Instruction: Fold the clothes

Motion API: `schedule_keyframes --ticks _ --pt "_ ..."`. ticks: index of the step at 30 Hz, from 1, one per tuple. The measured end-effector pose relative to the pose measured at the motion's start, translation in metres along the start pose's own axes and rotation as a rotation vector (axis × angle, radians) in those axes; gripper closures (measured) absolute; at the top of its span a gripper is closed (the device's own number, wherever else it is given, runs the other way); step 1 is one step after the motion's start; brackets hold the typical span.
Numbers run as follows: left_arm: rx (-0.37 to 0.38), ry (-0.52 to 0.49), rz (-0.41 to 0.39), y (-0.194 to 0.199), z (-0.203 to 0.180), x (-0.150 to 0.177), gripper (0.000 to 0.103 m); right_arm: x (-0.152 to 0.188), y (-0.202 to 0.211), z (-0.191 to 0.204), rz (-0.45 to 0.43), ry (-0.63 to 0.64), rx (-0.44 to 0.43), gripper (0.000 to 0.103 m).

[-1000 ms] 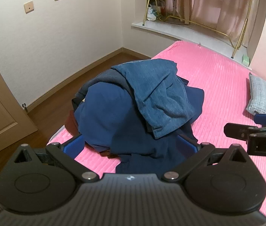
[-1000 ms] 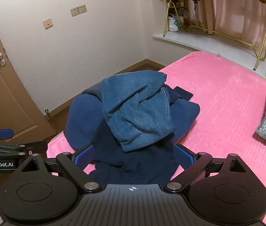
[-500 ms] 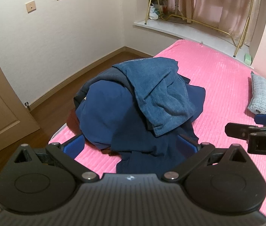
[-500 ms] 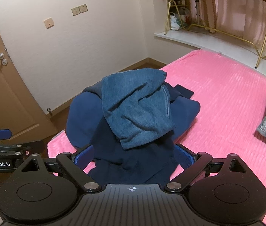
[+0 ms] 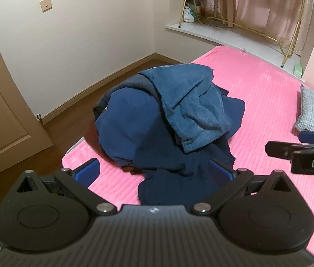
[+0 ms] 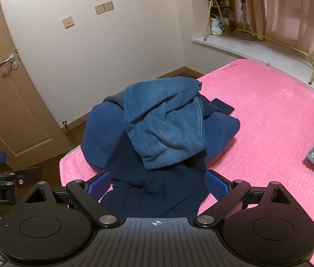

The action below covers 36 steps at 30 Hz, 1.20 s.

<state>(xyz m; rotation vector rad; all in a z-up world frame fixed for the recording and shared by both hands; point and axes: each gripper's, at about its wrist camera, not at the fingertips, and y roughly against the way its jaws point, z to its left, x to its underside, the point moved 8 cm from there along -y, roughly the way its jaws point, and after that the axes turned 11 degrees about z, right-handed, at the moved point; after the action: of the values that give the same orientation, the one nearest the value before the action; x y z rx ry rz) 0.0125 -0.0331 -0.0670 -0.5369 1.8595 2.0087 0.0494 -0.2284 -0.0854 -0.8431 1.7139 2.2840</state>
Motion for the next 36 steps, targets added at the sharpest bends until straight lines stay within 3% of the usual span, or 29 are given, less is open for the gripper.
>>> schedule_keyframes --ticks 5,11,19,25,27,29,30,31,32,36 --pt "-0.036 -0.053 0.006 -0.012 0.008 -0.007 0.002 -0.015 -0.012 -0.002 -0.010 0.027 0.011 0.009" --pt "-0.061 -0.216 -0.056 -0.048 0.024 -0.044 0.002 -0.051 -0.057 0.017 -0.002 0.128 0.034 0.009" --pt "0.062 -0.333 -0.081 -0.134 0.055 -0.115 0.002 -0.102 -0.176 0.061 0.058 0.244 0.079 0.010" --pt "0.099 -0.481 -0.071 -0.191 0.069 -0.139 0.005 -0.126 -0.270 0.074 0.111 0.314 0.147 0.011" --pt "0.103 -0.496 -0.067 -0.205 0.074 -0.142 0.005 -0.131 -0.296 0.072 0.133 0.328 0.171 0.054" --pt "0.108 -0.506 -0.062 -0.218 0.080 -0.145 0.005 -0.134 -0.309 0.067 0.150 0.315 0.180 0.064" --pt "0.109 -0.503 -0.055 -0.223 0.083 -0.146 0.005 -0.136 -0.310 0.064 0.149 0.303 0.188 0.082" --pt "0.108 -0.496 -0.049 -0.227 0.086 -0.148 0.005 -0.138 -0.305 0.060 0.140 0.286 0.192 0.091" --pt "0.109 -0.489 -0.046 -0.229 0.089 -0.149 0.005 -0.140 -0.298 0.055 0.129 0.266 0.187 0.096" --pt "0.125 -0.469 -0.046 -0.232 0.094 -0.152 0.005 -0.159 -0.245 0.030 0.050 0.175 0.153 0.098"
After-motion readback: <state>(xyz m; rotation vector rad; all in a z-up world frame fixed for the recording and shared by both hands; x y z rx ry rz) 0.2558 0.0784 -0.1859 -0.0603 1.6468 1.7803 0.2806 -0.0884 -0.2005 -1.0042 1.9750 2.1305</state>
